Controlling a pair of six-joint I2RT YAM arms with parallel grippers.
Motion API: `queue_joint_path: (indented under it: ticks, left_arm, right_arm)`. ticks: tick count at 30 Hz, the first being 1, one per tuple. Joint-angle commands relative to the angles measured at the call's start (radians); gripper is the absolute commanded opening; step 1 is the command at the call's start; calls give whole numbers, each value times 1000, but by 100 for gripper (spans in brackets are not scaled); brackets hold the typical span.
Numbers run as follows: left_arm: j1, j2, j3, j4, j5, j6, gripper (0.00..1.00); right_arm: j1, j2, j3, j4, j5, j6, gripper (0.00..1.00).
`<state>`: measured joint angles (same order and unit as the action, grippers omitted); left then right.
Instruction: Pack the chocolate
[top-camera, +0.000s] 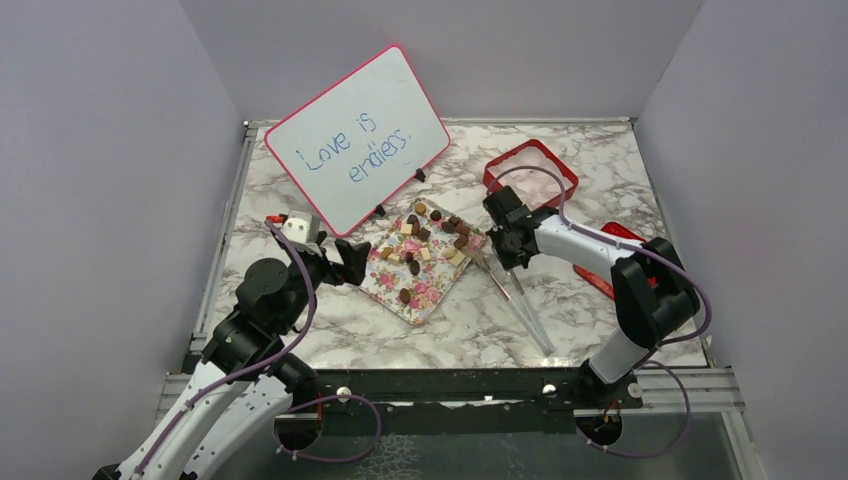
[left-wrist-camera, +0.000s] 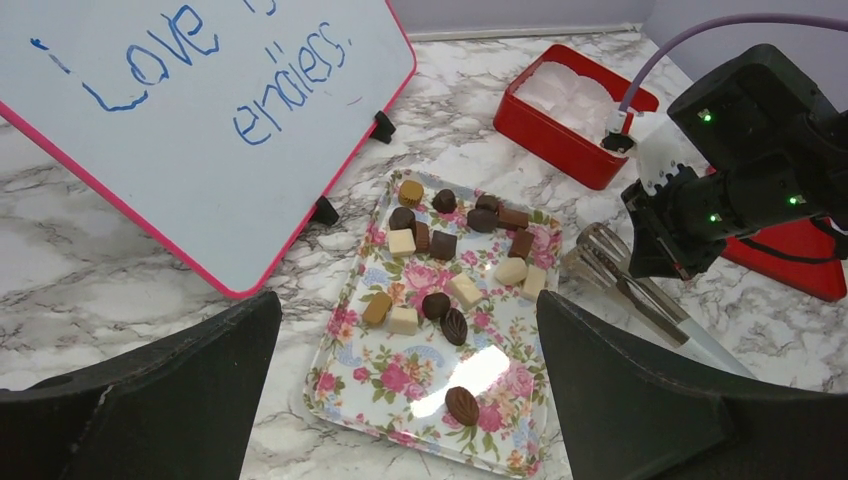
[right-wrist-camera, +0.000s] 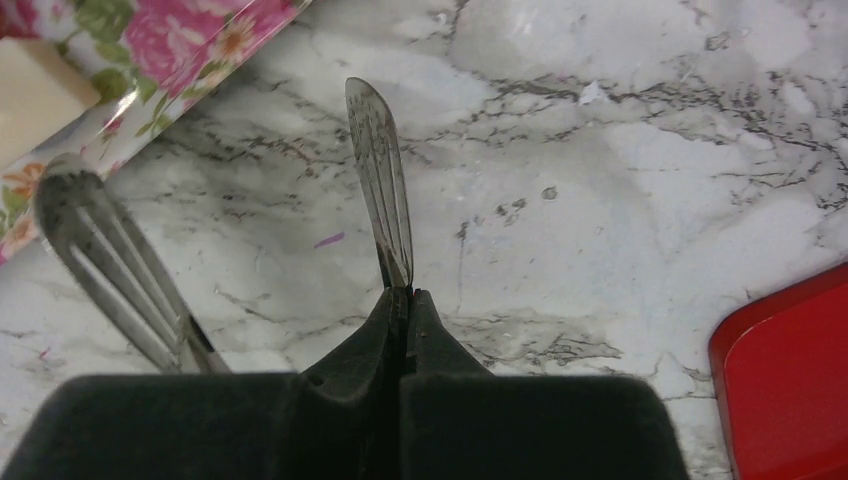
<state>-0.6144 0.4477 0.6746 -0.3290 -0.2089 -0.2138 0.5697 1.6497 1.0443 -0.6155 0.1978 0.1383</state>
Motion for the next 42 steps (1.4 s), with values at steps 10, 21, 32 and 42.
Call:
queue_joint_path:
  ticks: [10,21,32,42]
  left_arm:
    - [5,-44,-22,30,-15,11,99]
    - [5,-15,-22,20,-9,11,99]
    - [5,-8,-23,15,6,16,99]
    - [5,-18,-24,16,6,16,99]
  right_arm:
    - [-118,81,131,71,8,165,1]
    - [-159,189,191,65,-5,257,1]
    - [-160,-5,178,-32,-149,31,66]
    - [-92,-254,-21,19,-257,111,81]
